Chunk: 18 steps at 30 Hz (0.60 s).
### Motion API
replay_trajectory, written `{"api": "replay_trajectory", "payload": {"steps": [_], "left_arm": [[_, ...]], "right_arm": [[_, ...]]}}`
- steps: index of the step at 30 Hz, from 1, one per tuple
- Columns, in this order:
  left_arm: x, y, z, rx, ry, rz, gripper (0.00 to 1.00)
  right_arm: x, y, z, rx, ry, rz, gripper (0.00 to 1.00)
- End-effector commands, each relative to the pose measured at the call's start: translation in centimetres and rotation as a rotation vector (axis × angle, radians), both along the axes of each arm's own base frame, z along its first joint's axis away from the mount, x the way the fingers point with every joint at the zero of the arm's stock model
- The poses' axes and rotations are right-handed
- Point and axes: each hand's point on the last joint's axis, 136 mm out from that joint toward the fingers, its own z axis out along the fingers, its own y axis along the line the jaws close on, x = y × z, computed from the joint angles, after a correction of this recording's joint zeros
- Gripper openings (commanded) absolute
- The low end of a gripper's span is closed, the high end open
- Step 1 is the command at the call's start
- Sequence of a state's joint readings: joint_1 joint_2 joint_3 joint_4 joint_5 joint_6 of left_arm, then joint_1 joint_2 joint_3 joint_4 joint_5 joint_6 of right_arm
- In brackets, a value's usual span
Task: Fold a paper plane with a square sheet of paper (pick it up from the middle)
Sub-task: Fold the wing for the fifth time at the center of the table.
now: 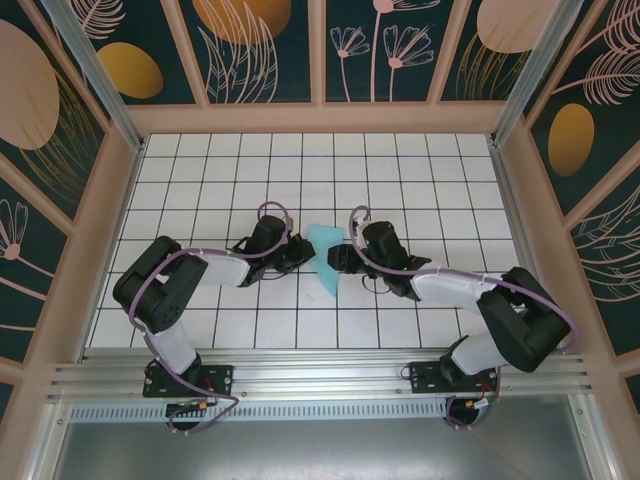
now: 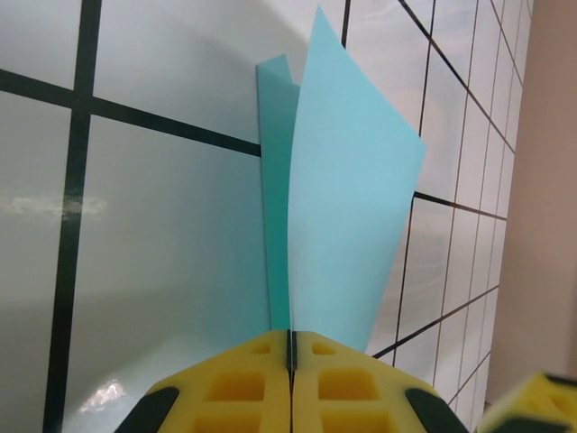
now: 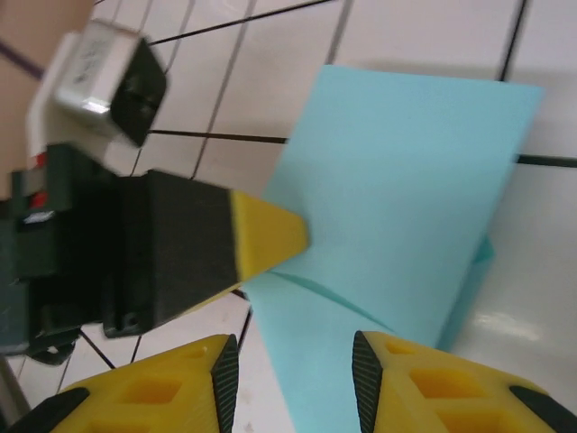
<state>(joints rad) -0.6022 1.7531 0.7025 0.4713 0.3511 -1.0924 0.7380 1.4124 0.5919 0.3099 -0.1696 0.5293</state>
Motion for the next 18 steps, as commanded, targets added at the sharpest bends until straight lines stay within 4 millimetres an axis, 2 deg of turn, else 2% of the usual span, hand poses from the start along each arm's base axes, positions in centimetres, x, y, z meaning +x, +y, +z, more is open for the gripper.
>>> {"api": "replay_trajectory", "payload": {"steps": [1,3,9,18], "left_arm": [[0.5,0.1,1.4,-0.028,-0.024,0.031,0.09],[0.5,-0.2,1.7,-0.031,-0.028,0.02,0.09],[0.5,-0.5,1.6,-0.036,-0.02,0.007,0.1],[0.6,-0.8,1.6,-0.042,-0.016,-0.003,0.11]], "right_arm": [[-0.3,-1.7,-1.6,-0.202,-0.15,-0.064,0.43],[-0.7,-1.5,-1.8,-0.241,-0.205,-0.065,0.43],[-3.1,1.3,-2.1,-0.368,-0.416,0.067,0.45],[-2.5,2.9,-4.5,-0.602,-0.515,0.09,0.46]]}}
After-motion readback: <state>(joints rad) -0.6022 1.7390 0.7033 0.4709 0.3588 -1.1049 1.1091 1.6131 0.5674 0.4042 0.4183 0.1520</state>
